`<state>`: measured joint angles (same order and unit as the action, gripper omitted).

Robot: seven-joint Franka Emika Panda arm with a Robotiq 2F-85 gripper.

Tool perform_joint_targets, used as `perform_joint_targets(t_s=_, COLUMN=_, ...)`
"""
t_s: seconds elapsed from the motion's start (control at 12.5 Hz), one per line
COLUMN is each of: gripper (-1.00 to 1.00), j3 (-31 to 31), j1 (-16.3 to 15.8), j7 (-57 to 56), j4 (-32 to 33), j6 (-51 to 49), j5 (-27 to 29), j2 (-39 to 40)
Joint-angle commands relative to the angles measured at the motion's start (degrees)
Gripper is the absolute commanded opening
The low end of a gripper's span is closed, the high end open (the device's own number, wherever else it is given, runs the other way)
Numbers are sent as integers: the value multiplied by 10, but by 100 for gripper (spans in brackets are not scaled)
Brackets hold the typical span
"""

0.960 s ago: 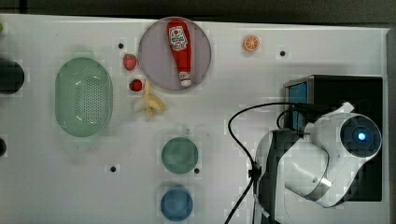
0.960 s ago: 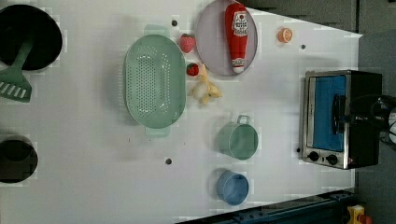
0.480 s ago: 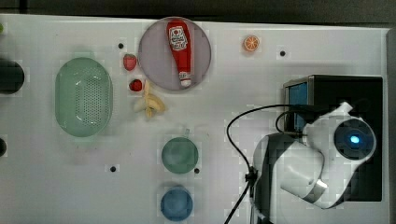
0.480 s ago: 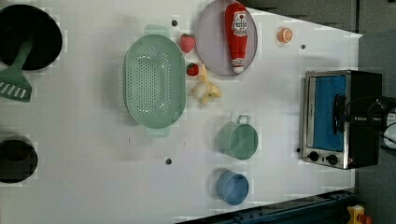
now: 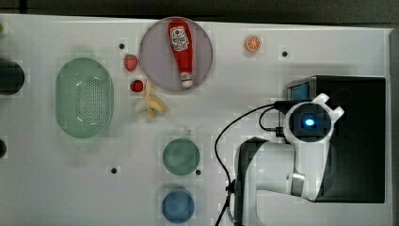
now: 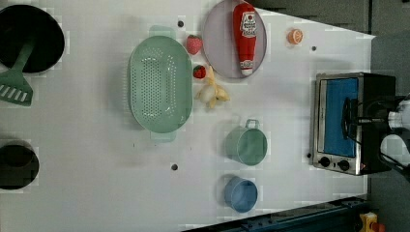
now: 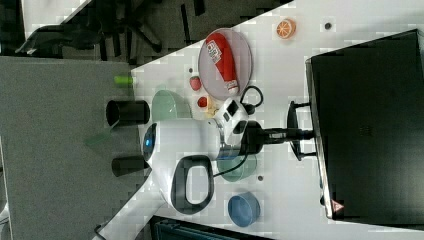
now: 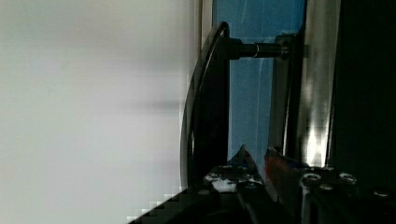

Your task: Flap open oven.

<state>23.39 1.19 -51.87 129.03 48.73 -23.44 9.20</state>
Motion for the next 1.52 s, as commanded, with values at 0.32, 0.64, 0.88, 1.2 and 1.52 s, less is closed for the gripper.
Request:
perform_joint_targets(t_s=0.32, gripper=-65, j3=-64, j1=-46, j7=168, j4=27, j6=1, j5=-94, j2=26)
perform_joint_targets(t_s=0.64, gripper=-65, j3=-96, j1=-72, j7=352, j4=26, j6=-5, j5=-178, j2=78)
perform_joint_targets(t_s=0.88, gripper=-65, j3=-107, j1=-99, j7=469, j4=20, j6=-9, j5=-265, j2=126)
perform_joint_targets(t_s=1.2, gripper=-65, j3=-109, j1=-132, j7=579, j4=4, j6=-14, j5=-291, j2=182)
perform_joint_targets(t_s=1.52, gripper=-65, j3=-109, j1=-142, j7=597, j4=-1, j6=-12, j5=-292, j2=205)
